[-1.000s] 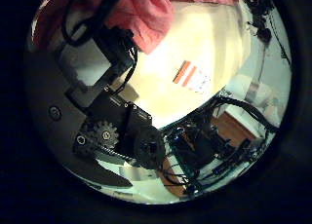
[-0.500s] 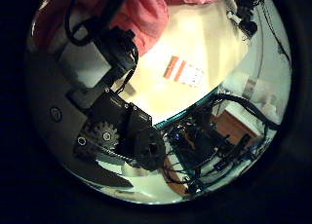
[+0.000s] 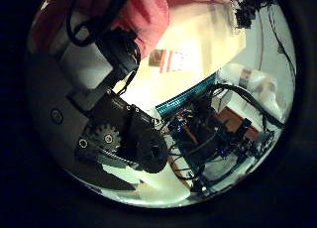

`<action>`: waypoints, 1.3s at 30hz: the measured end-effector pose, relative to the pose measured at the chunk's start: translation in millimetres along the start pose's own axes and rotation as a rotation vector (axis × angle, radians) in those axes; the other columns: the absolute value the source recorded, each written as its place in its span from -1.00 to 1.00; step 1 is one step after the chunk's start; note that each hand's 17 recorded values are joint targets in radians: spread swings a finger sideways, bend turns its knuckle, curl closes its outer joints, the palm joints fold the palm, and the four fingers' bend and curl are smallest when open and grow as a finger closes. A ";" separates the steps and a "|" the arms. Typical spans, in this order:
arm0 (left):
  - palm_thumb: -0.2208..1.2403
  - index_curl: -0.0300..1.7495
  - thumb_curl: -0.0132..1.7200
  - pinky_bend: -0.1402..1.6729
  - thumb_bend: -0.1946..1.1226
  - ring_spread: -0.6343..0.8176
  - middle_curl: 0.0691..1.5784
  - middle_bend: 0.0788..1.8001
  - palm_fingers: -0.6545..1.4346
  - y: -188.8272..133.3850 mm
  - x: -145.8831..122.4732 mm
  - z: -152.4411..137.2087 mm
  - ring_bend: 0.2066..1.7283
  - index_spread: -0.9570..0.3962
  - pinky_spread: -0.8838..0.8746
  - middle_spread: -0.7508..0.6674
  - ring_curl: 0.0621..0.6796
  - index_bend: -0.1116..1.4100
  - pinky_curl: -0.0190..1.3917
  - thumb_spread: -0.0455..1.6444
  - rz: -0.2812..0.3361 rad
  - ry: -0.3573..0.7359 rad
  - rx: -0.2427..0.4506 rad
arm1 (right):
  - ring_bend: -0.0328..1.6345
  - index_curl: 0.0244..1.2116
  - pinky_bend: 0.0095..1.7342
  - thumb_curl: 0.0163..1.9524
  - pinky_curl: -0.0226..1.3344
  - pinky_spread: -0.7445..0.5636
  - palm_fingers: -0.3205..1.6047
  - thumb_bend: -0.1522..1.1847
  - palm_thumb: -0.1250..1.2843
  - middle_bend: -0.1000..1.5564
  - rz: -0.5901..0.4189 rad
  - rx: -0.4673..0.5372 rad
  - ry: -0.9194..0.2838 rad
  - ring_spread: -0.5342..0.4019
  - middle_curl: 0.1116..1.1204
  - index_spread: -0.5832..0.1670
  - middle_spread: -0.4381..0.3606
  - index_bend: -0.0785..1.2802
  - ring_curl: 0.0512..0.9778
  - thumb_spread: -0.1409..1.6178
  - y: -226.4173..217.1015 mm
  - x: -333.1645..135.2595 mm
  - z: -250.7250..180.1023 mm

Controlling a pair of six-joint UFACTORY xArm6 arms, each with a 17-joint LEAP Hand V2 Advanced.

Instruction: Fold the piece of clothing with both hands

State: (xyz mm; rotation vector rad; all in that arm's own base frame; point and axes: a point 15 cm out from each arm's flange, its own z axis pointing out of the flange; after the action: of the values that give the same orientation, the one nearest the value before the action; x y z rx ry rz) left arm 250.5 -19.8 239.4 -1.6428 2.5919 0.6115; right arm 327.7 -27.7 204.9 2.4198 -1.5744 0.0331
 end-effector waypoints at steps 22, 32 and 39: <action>0.48 0.01 0.45 0.11 -0.11 -0.94 -0.23 -0.09 0.67 -1.2 -40.9 -63.4 -0.19 -0.52 -0.88 -0.73 0.20 -0.63 -0.29 0.70 -0.005 0.051 -0.011 | 0.64 0.33 0.41 -0.50 0.12 -0.31 0.55 -0.78 0.69 0.65 0.029 0.172 0.000 -0.32 0.18 -0.15 -0.27 0.63 0.28 0.60 -9.3 -6.1 -105.2; 0.47 0.03 0.50 0.09 -0.10 -0.94 -0.23 -0.08 0.66 -43.6 -75.5 -73.4 -0.19 -0.53 -0.88 -0.72 0.21 -0.62 -0.30 0.68 -0.030 0.060 -0.046 | 0.66 0.34 0.41 -0.47 0.12 -0.30 0.55 -0.78 0.72 0.66 0.067 0.188 -0.009 -0.32 0.16 -0.14 -0.26 0.64 0.26 0.57 -91.3 20.5 -135.2; 0.46 0.04 0.52 0.08 -0.09 -0.94 -0.24 -0.07 0.65 -91.6 -101.4 -78.0 -0.20 -0.53 -0.88 -0.72 0.21 -0.62 -0.30 0.68 -0.052 0.066 -0.068 | 0.66 0.34 0.42 -0.46 0.13 -0.30 0.54 -0.79 0.71 0.67 0.087 0.197 -0.010 -0.32 0.15 -0.14 -0.25 0.65 0.26 0.57 -151.7 31.7 -135.5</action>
State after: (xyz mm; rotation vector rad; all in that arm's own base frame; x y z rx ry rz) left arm 391.1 8.3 304.2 -1.7736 2.5919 0.6608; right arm 493.8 32.1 310.8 2.4973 -1.7559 0.2016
